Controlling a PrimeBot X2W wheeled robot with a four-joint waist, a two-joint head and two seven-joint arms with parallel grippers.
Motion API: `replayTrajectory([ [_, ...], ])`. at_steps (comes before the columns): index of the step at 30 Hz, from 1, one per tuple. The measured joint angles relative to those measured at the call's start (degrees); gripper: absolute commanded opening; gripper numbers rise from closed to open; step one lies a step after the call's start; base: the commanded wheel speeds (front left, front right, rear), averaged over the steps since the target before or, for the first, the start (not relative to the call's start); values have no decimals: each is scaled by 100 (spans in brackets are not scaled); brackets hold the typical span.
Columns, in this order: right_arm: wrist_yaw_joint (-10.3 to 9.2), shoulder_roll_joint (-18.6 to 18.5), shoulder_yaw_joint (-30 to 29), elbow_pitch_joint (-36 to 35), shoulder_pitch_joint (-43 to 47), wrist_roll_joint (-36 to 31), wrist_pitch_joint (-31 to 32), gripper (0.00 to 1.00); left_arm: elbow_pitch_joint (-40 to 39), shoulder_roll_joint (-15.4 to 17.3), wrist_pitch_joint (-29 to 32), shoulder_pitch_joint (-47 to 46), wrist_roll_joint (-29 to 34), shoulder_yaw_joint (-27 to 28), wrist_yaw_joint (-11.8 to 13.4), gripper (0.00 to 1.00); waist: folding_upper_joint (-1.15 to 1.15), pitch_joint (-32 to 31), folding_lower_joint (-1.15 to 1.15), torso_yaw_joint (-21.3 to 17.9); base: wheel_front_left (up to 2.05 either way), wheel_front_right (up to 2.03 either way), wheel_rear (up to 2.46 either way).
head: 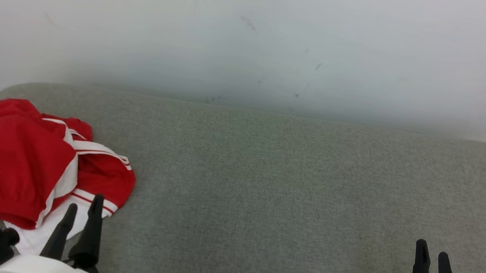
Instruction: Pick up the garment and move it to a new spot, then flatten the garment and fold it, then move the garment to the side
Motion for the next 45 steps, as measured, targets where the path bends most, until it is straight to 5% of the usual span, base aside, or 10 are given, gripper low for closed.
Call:
replayTrajectory([
  [24,0,-12,246,252,-1,-1662,-357,100,78,18,-359,19,1549,-197,54,100,0,-56,0,-74,0,0,0],
  [45,0,-25,396,231,-15,-2125,-631,100,163,27,-627,28,2231,-280,105,100,0,-120,0,-117,0,0,0],
])
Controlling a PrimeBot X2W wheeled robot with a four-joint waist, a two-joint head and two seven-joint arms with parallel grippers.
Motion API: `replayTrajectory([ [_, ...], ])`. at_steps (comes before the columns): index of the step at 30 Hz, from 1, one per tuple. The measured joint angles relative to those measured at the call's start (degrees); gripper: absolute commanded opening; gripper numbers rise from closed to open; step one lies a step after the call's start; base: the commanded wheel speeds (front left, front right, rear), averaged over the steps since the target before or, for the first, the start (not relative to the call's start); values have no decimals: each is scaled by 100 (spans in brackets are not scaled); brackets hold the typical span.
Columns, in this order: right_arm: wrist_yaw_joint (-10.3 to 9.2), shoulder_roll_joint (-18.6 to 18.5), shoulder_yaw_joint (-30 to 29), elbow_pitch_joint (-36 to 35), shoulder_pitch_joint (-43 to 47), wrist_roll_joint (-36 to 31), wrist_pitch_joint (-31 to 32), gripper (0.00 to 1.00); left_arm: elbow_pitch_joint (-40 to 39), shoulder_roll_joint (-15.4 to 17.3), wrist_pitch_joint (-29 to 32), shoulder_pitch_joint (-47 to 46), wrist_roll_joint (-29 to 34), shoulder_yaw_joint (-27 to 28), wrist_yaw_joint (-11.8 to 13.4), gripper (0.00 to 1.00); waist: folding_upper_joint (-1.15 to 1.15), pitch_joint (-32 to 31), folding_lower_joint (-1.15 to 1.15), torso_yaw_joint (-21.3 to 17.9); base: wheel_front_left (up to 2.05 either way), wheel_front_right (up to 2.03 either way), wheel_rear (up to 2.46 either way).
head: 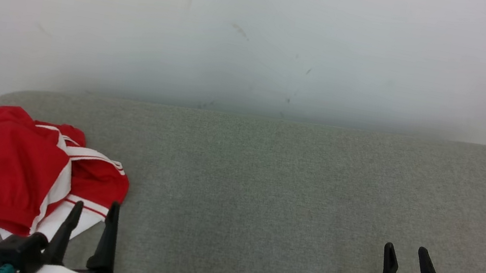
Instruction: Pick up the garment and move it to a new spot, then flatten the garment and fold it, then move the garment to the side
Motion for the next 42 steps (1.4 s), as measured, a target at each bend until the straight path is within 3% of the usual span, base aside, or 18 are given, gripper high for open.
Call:
replayTrajectory([
  [24,0,-12,86,-14,-9,-608,-260,100,-22,15,-259,5,759,-87,25,100,0,-74,0,-53,0,0,0],
  [42,0,-14,80,21,-27,-487,-264,100,25,15,-263,13,725,-111,15,100,0,-84,0,-54,0,0,0],
])
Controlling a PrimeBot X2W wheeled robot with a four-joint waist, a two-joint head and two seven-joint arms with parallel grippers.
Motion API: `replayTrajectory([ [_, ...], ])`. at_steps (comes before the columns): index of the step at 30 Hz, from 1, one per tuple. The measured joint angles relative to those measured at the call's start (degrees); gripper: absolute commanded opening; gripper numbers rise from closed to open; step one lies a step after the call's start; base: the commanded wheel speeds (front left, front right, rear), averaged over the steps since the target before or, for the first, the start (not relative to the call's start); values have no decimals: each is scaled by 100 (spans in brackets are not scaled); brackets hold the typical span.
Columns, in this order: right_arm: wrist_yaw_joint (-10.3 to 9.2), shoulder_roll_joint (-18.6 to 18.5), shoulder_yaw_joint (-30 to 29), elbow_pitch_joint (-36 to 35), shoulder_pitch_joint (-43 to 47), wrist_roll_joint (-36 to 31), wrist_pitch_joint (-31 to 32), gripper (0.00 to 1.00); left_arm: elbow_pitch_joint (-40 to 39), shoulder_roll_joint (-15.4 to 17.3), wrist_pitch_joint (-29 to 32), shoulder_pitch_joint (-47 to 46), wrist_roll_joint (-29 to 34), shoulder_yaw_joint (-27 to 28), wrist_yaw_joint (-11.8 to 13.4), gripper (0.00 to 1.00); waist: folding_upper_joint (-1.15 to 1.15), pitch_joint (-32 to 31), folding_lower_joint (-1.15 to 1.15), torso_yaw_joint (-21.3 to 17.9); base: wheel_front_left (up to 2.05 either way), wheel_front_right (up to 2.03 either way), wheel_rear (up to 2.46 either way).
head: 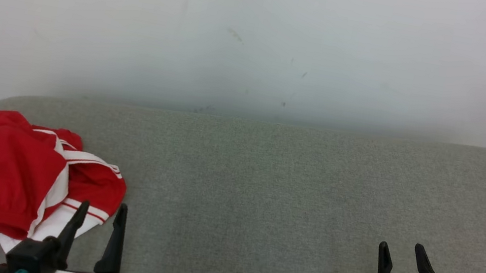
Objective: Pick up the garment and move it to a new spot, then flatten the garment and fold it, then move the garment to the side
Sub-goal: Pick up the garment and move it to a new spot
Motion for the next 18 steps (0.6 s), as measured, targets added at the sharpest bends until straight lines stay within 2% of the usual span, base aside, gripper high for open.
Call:
replayTrajectory([
  [10,0,-1,64,22,2,3,0,100,33,0,0,-1,0,-36,-13,100,0,-16,0,59,0,0,0],
  [18,0,-4,159,38,32,105,-1,100,42,1,-1,-17,36,23,-25,100,0,-2,0,324,0,0,0],
])
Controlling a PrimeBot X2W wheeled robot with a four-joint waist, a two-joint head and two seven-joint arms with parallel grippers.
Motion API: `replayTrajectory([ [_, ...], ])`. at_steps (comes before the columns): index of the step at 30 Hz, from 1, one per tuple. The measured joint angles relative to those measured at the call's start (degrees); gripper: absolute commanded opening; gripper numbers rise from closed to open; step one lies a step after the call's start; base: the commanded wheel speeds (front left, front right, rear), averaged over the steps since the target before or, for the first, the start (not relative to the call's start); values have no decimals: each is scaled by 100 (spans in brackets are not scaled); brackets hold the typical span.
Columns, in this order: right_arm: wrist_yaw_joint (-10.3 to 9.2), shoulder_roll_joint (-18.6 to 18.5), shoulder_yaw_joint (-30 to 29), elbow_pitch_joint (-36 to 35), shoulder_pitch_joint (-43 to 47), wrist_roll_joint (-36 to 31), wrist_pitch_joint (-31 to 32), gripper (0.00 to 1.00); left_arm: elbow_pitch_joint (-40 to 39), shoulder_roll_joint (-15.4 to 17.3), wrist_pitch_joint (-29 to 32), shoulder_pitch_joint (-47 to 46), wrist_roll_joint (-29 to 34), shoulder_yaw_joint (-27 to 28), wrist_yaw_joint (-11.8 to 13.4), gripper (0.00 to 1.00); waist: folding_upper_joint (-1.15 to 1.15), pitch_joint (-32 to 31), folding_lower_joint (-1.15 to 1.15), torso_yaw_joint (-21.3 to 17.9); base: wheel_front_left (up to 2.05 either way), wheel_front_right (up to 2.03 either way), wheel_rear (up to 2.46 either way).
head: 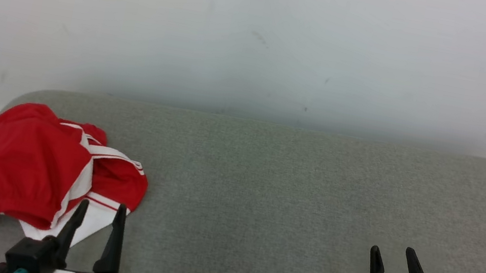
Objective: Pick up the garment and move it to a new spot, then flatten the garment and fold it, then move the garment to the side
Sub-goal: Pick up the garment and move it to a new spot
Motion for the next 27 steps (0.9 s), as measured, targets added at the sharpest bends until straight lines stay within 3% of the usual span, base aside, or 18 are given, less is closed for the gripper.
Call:
replayTrajectory([
  [27,0,-2,394,14,8,414,0,100,120,2,-4,-42,164,300,-93,100,0,36,1,2018,0,0,0],
])
